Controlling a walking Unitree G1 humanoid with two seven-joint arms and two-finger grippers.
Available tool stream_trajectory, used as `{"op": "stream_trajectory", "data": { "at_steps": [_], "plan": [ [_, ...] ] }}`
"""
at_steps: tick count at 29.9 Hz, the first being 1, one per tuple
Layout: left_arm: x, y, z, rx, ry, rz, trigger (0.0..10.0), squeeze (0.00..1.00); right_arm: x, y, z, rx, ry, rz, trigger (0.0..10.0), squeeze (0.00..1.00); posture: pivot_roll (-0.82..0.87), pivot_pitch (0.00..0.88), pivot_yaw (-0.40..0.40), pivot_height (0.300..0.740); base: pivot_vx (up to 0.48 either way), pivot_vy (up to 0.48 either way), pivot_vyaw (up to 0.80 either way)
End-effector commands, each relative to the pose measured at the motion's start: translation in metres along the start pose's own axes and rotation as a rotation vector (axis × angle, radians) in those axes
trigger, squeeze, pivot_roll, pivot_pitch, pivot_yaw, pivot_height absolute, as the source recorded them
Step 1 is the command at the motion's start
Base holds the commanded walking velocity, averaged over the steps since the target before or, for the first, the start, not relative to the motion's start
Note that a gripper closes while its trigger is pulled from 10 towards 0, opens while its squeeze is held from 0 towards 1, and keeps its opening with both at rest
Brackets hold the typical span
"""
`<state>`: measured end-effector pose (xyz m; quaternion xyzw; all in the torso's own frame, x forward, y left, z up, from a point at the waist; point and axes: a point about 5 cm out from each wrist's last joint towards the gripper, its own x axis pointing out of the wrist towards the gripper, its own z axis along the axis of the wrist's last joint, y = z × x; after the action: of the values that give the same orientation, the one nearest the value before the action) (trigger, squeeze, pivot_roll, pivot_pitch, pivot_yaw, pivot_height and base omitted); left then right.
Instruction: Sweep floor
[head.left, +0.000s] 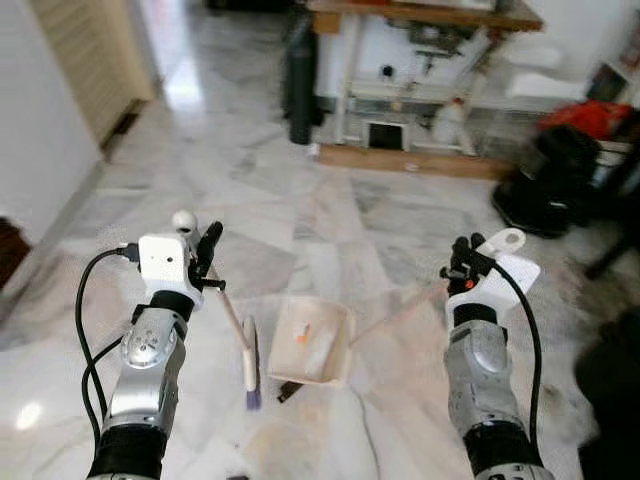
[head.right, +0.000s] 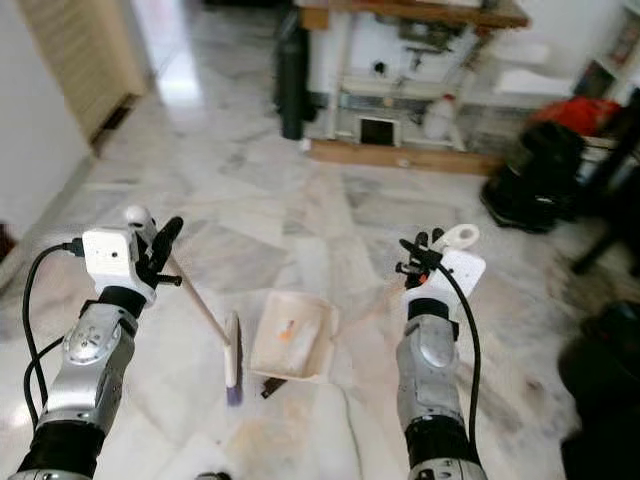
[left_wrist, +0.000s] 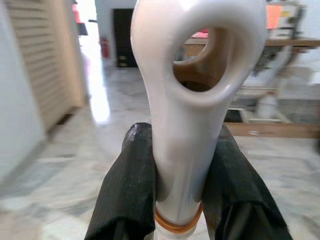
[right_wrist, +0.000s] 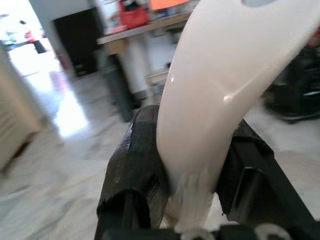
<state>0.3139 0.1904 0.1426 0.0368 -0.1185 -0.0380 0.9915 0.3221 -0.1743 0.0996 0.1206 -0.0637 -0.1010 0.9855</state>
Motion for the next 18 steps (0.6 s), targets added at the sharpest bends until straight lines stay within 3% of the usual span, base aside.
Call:
{"op": "stream_trajectory", "data": {
  "at_steps": [1, 18],
  "plan": [
    [0.007, -0.0017, 0.0125, 0.034, -0.062, -0.014, 10.0, 0.0, 0.0023, -0.0002, 0.0098, 0.011, -0.039, -0.006, 10.0, 0.0, -0.05, 0.029, -0.039, 0.74, 0.0, 0.0, 0.79],
    [0.0095, -0.0079, 0.0123, 0.059, -0.056, -0.032, 10.0, 0.0, 0.0041, 0.0048, 0.0111, 0.014, -0.024, 0.002, 10.0, 0.0, -0.05, 0.08, -0.04, 0.74, 0.0, 0.0, 0.79]
  ]
}}
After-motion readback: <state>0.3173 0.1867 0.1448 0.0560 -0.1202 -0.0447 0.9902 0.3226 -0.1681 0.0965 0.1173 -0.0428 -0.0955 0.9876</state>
